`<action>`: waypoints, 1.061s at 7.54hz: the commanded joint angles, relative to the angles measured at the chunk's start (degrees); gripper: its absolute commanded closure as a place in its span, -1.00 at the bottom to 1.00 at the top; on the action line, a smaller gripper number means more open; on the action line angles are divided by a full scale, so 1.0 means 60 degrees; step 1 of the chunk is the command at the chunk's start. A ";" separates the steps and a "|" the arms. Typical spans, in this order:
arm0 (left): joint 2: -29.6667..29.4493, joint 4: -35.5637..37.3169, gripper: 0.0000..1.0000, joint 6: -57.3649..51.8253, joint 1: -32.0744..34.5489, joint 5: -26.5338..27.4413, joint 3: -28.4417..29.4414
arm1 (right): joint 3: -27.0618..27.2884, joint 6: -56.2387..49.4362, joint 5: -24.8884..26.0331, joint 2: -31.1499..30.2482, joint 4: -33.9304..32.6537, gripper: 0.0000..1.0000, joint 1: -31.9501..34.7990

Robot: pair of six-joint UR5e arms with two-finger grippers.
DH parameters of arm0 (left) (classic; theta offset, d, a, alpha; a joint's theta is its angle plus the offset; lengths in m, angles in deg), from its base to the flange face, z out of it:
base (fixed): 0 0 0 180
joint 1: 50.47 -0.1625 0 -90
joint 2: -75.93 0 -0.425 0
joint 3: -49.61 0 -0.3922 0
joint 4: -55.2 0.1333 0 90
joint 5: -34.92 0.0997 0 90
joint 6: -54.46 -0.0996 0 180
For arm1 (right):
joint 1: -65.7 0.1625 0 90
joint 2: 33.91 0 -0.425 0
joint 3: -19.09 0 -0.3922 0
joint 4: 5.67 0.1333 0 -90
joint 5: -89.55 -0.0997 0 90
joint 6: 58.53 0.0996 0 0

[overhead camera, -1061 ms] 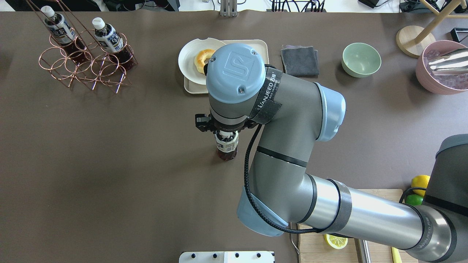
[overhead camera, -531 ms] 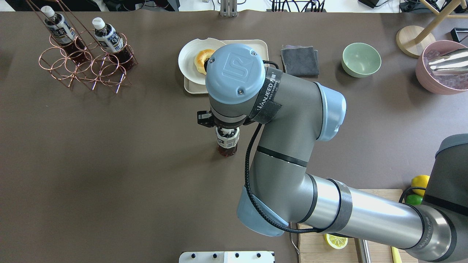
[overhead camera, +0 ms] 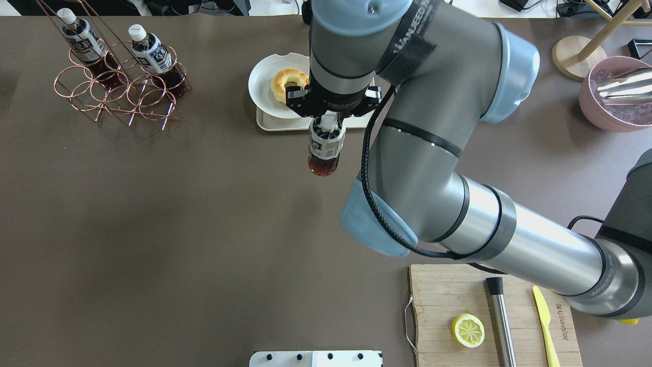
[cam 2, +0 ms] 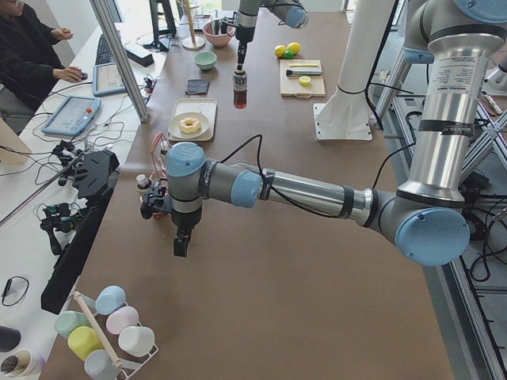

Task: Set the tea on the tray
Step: 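Lift the bottle and lower it onto the white tray beside the plate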

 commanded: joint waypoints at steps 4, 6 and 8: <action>-0.0236 0.0014 -0.94 0.0044 -0.0038 0.0006 0.0128 | -0.4054 -0.2112 -0.1131 0.1105 0.1652 1.00 0.2230; -0.0353 0.0014 -0.94 0.0044 -0.0053 0.0006 0.0216 | -0.5568 -0.2346 -0.1277 0.1297 0.2902 1.00 0.2553; -0.0441 0.0014 -0.94 0.0044 -0.0053 0.0006 0.0275 | -0.6375 -0.2390 -0.1278 0.1297 0.3853 1.00 0.2554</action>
